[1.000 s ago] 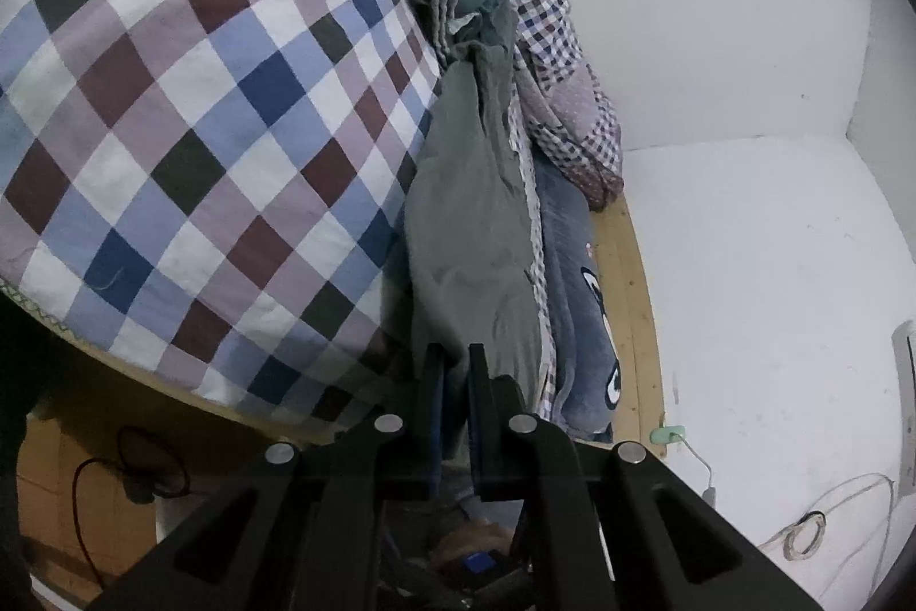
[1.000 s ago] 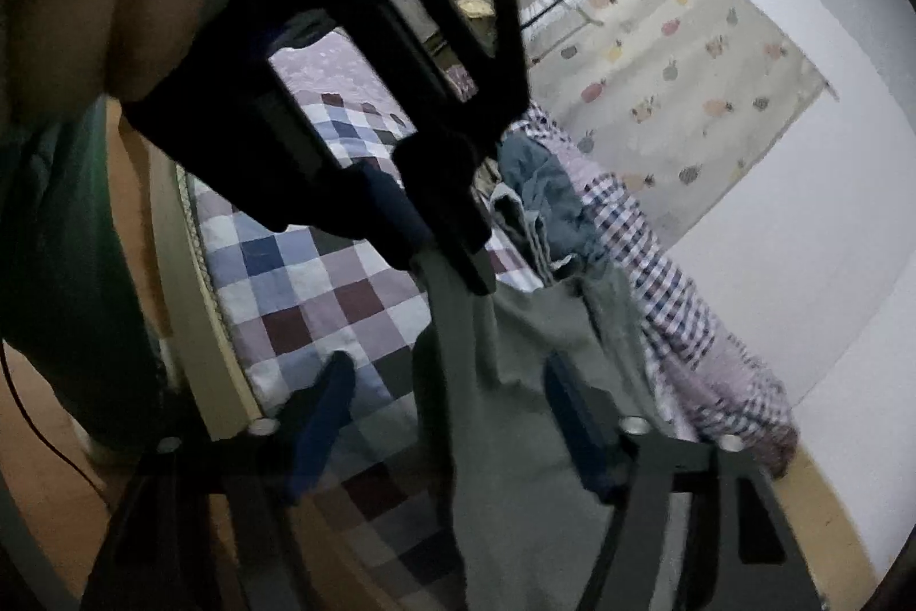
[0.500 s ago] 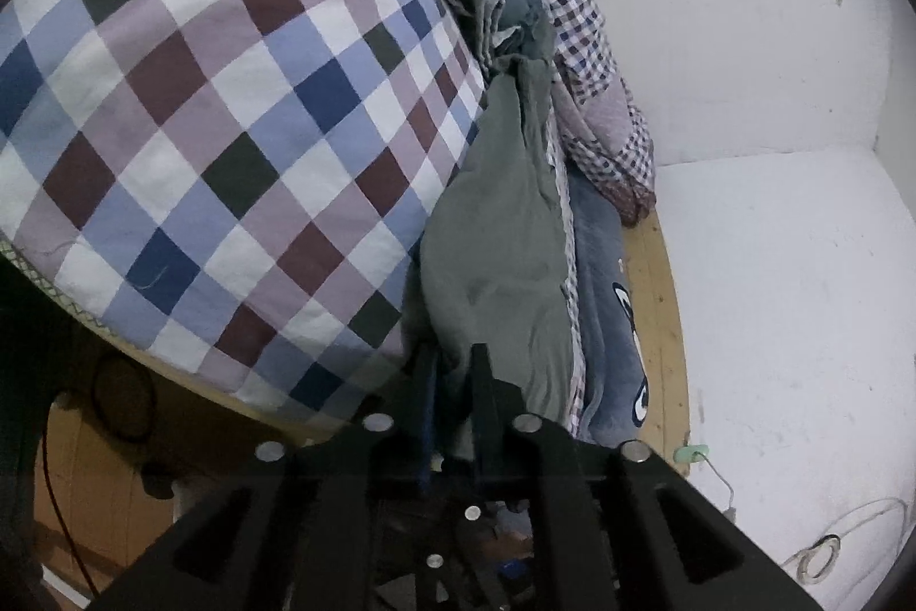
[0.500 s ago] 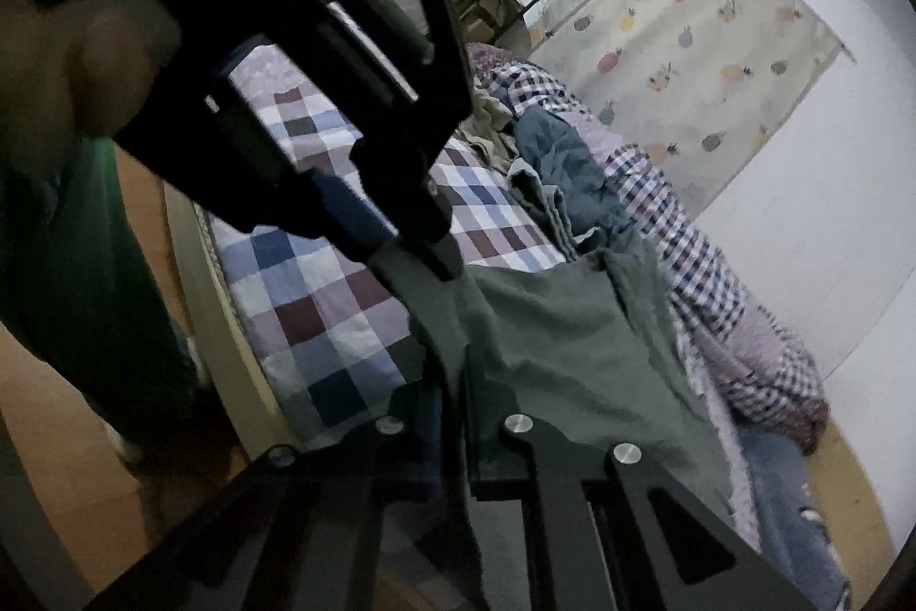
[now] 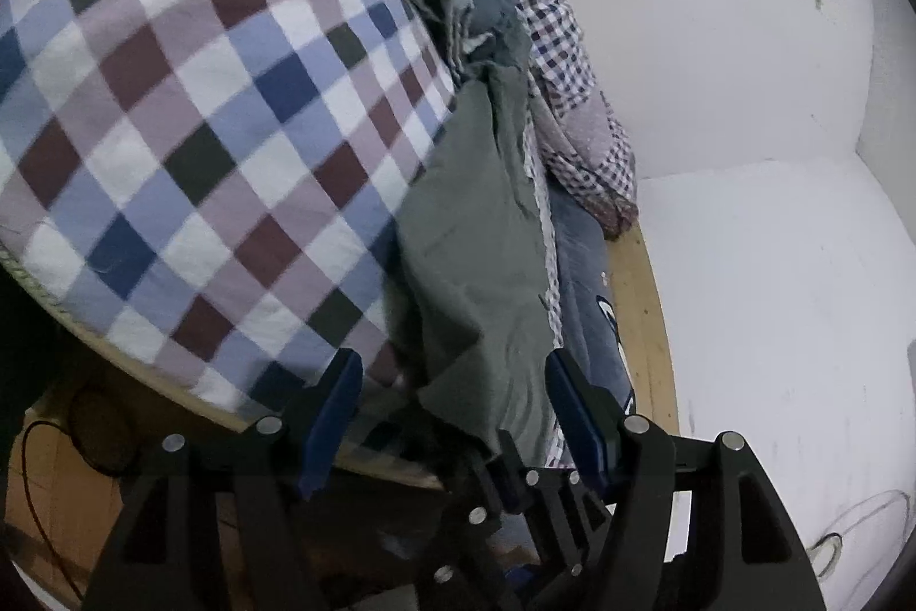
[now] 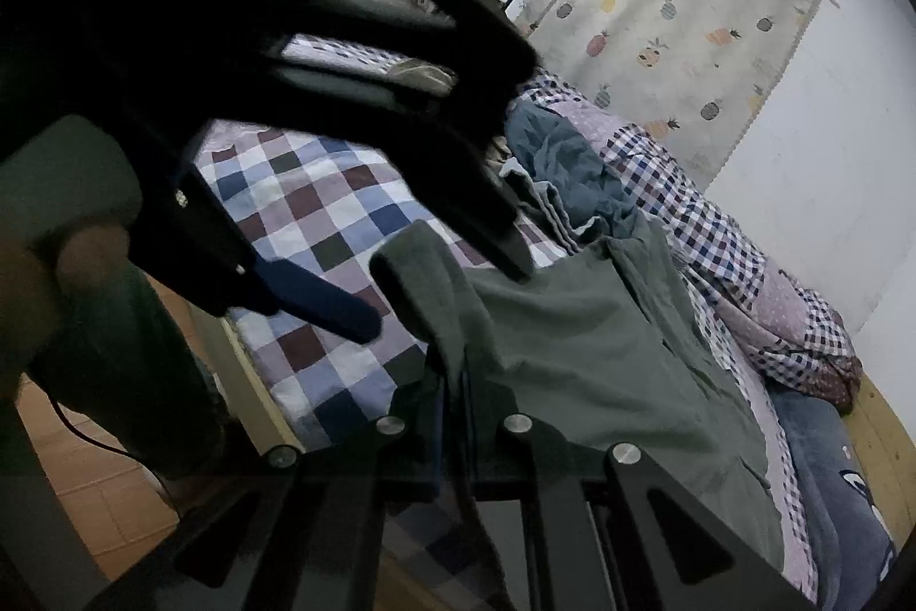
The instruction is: Fold clothes
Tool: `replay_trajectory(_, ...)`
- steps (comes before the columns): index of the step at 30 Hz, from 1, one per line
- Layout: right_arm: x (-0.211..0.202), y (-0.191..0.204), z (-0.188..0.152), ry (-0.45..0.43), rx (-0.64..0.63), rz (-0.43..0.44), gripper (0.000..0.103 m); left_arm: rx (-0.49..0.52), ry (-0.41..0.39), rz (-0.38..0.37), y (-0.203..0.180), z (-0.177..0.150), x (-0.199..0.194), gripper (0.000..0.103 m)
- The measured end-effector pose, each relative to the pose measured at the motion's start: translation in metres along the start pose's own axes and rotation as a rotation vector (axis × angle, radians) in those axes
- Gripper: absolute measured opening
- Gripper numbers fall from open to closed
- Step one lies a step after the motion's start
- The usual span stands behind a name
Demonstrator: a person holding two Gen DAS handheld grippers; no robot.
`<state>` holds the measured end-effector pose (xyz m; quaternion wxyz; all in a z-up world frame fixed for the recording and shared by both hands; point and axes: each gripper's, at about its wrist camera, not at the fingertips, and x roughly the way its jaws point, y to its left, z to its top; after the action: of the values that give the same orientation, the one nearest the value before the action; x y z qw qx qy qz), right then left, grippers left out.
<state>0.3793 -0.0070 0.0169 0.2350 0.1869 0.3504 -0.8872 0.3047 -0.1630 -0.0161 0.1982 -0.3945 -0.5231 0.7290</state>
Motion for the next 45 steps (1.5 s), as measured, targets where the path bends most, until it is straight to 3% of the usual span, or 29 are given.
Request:
replay_trajectory(12, 0.002, -0.001, 0.002, -0.007, -0.004, 0.031, 0.003, 0.015, -0.044, 0.047, 0.001, -0.004, 0.001, 0.067)
replay_trajectory(17, 0.004, 0.001, 0.001, -0.007, -0.010, 0.026, 0.003, 0.035, -0.024, 0.073, -0.001, -0.005, 0.003, 0.029)
replay_trajectory(20, 0.006, 0.003, 0.001, -0.008, -0.020, 0.021, 0.003, 0.039, -0.027, 0.071, -0.001, -0.005, 0.001, 0.013)
replay_trajectory(22, 0.005, 0.007, 0.000, -0.015, -0.036, 0.007, 0.005, 0.049, -0.035, 0.055, -0.004, -0.005, -0.001, 0.008)
replay_trajectory(24, 0.001, 0.016, -0.002, -0.024, -0.056, -0.012, 0.006, 0.063, -0.044, 0.051, -0.008, -0.005, -0.003, 0.006)
replay_trajectory(26, 0.000, 0.021, -0.002, -0.031, -0.086, -0.041, 0.014, 0.066, -0.051, 0.047, -0.010, -0.004, -0.006, 0.005)
replay_trajectory(28, 0.002, 0.025, -0.006, -0.026, -0.114, -0.078, 0.043, 0.060, -0.061, 0.037, -0.011, -0.001, -0.008, 0.005)
replay_trajectory(29, 0.003, 0.026, -0.008, -0.026, -0.125, -0.095, 0.047, 0.057, -0.067, 0.030, -0.011, 0.001, -0.009, 0.004)
replay_trajectory(45, 0.014, -0.027, -0.046, 0.134, -0.063, -0.365, 0.048, 0.078, -0.088, -0.083, -0.050, 0.009, -0.017, 0.003)
